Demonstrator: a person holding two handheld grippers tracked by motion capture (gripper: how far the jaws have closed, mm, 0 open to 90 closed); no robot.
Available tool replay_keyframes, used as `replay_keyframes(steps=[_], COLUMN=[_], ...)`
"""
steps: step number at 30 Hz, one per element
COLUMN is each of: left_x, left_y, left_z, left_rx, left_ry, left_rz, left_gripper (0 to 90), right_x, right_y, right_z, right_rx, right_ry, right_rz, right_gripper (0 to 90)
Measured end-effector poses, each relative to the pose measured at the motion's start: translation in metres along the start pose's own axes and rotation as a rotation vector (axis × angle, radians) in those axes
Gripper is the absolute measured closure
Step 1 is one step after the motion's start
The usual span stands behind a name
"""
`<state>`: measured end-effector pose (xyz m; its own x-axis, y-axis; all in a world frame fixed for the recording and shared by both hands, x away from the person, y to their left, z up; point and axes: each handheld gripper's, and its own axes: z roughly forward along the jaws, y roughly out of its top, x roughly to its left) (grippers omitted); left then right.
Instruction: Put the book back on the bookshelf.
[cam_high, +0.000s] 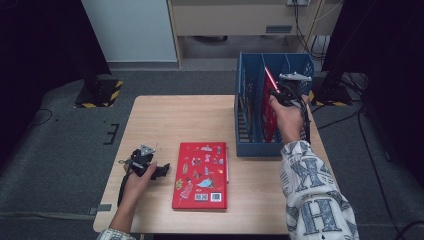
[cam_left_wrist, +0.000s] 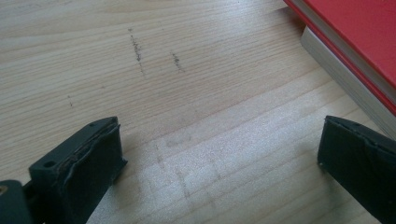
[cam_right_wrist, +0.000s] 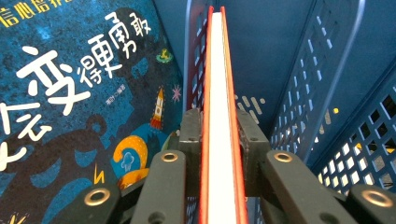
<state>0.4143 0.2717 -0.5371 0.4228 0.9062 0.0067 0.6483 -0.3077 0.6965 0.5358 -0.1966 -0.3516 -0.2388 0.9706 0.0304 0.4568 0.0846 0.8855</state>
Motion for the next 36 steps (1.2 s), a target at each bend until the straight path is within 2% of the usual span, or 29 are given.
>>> replay_keyframes(steps=[8, 13, 18, 26, 31, 34, 36], left_x=[0.000, 0.000, 0.000, -0.001, -0.001, -0.001, -0.001], left_y=[0.000, 0.000, 0.000, 0.001, 0.001, 0.001, 0.001], left_z=[0.000, 0.000, 0.000, 0.001, 0.001, 0.001, 0.001], left_rx=[0.000, -0.002, -0.002, -0.004, -0.001, -0.001, -0.001], left_ry=[0.000, 0.000, -0.001, -0.004, -0.005, -0.004, -0.005], left_rz=[0.000, -0.002, -0.003, -0.005, 0.000, 0.000, 0.000], left_gripper=[0.0, 0.0, 0.0, 0.0, 0.0, 0.0, 0.0], right_x=[0.002, 0.008, 0.009, 0.016, 0.018, 0.019, 0.019], right_y=[0.001, 0.002, 0.004, 0.010, 0.007, 0.005, 0.005], right_z=[0.000, 0.002, 0.009, 0.020, 0.021, 0.019, 0.017], right_rx=[-0.005, -0.023, -0.023, -0.020, -0.030, -0.042, -0.051], right_ry=[-0.045, -0.082, -0.108, -0.141, -0.145, -0.126, -0.097], right_rz=[-0.015, -0.047, -0.038, -0.065, -0.062, -0.057, -0.038], right_gripper=[79.2, 79.3, 79.3, 79.2, 78.0, 74.9, 69.4])
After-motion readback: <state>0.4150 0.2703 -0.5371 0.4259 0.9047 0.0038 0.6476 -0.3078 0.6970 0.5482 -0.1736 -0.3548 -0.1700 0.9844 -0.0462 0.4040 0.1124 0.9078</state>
